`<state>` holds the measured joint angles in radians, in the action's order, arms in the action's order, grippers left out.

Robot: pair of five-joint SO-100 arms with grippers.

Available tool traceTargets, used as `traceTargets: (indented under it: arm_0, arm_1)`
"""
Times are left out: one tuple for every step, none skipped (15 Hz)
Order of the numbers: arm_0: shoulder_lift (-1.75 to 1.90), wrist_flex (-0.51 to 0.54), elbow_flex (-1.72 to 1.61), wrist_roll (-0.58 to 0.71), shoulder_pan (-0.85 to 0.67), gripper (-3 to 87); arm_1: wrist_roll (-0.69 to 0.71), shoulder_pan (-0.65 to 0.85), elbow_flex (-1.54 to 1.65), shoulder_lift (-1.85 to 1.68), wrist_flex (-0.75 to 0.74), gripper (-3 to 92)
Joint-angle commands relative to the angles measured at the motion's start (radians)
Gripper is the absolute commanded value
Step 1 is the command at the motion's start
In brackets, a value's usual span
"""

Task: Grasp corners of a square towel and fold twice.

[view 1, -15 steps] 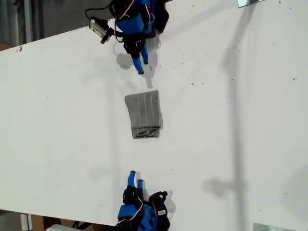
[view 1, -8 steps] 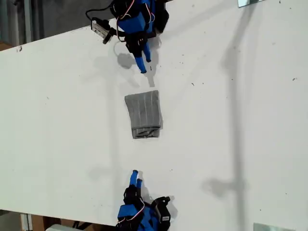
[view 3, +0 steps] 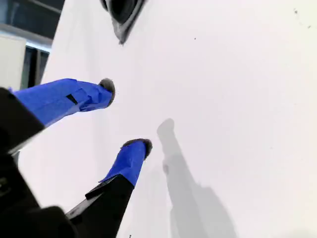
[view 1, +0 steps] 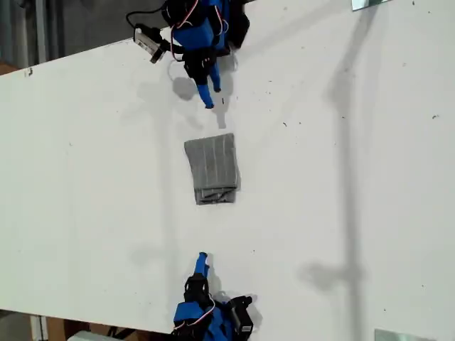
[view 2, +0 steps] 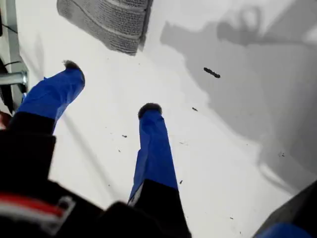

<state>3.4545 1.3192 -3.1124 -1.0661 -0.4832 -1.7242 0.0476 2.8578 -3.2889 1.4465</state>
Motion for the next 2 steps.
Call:
traceTargets:
  arm_0:
    - [0.008,-0.014,-0.005,0.008,-0.005,19.1]
    - [0.008,-0.014,-0.005,0.008,-0.005,19.1]
  arm_1:
    - [0.014,0.002,-0.023,-0.005,0.011,27.1]
    - [0.014,0.002,-0.023,-0.005,0.011,27.1]
